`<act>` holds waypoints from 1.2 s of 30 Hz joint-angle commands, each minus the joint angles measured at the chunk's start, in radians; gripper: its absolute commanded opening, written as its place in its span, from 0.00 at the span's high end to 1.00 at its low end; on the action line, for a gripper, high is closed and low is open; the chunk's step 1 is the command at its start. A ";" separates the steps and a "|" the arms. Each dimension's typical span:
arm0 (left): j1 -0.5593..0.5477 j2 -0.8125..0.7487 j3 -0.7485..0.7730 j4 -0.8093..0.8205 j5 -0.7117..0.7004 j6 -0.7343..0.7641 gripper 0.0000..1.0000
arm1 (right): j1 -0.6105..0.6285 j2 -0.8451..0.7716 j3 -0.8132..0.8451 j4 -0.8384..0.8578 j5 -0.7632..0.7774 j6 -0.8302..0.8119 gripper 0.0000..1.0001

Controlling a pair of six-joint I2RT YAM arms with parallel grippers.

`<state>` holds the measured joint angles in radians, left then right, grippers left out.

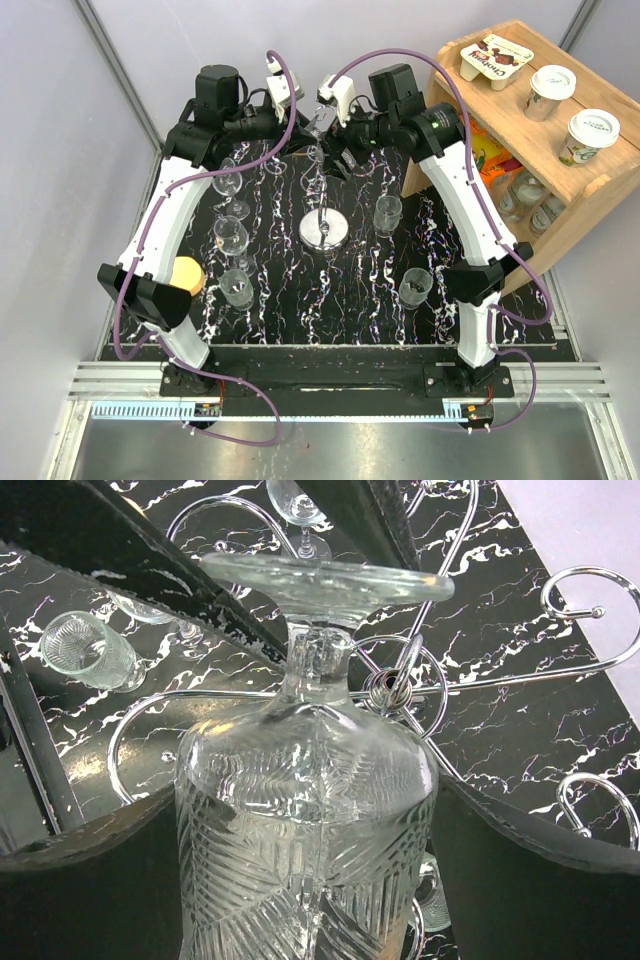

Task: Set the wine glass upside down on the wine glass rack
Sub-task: Turn the wine glass upside down at the wine rack.

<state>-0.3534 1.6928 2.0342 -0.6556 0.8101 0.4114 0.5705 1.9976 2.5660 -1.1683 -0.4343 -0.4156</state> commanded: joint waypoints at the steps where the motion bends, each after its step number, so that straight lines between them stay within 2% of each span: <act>1: -0.027 -0.079 0.041 0.040 0.127 -0.029 1.00 | -0.009 -0.039 0.016 0.062 0.075 -0.017 0.12; 4: -0.022 -0.084 0.037 0.040 0.124 -0.028 1.00 | -0.015 -0.046 0.007 0.064 0.074 -0.017 0.20; 7: -0.016 -0.091 0.034 0.040 0.129 -0.029 1.00 | -0.023 -0.057 -0.010 0.065 0.068 -0.014 0.40; 12: -0.016 -0.097 0.037 0.051 0.121 -0.046 1.00 | -0.023 -0.060 -0.012 0.056 0.048 -0.015 0.66; 14: -0.016 -0.097 0.046 0.053 0.120 -0.054 0.98 | -0.023 -0.060 -0.010 0.049 0.037 -0.011 0.74; 16: -0.016 -0.097 0.049 0.054 0.116 -0.066 0.79 | -0.023 -0.059 -0.012 0.042 0.031 -0.009 0.82; 17: -0.016 -0.097 0.049 0.057 0.116 -0.069 0.62 | -0.023 -0.062 -0.015 0.039 0.029 -0.008 0.85; 18: -0.016 -0.100 0.049 0.056 0.115 -0.072 0.52 | -0.023 -0.062 -0.020 0.042 0.026 -0.008 0.87; 22: -0.013 -0.110 0.047 0.070 0.103 -0.097 0.28 | -0.023 -0.088 -0.046 0.064 0.020 0.011 0.92; 23: -0.013 -0.111 0.050 0.073 0.100 -0.102 0.09 | -0.024 -0.092 -0.049 0.068 0.023 0.015 0.93; 24: -0.013 -0.116 0.055 0.073 0.094 -0.108 0.02 | -0.023 -0.102 -0.052 0.073 0.023 0.021 0.93; 36: 0.068 -0.231 -0.021 0.103 0.061 -0.181 0.01 | -0.023 -0.292 -0.187 0.193 -0.040 0.106 0.97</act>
<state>-0.3122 1.5257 2.0415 -0.6216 0.8783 0.2787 0.5488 1.8397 2.4001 -1.1080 -0.4133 -0.3573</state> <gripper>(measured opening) 0.987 0.753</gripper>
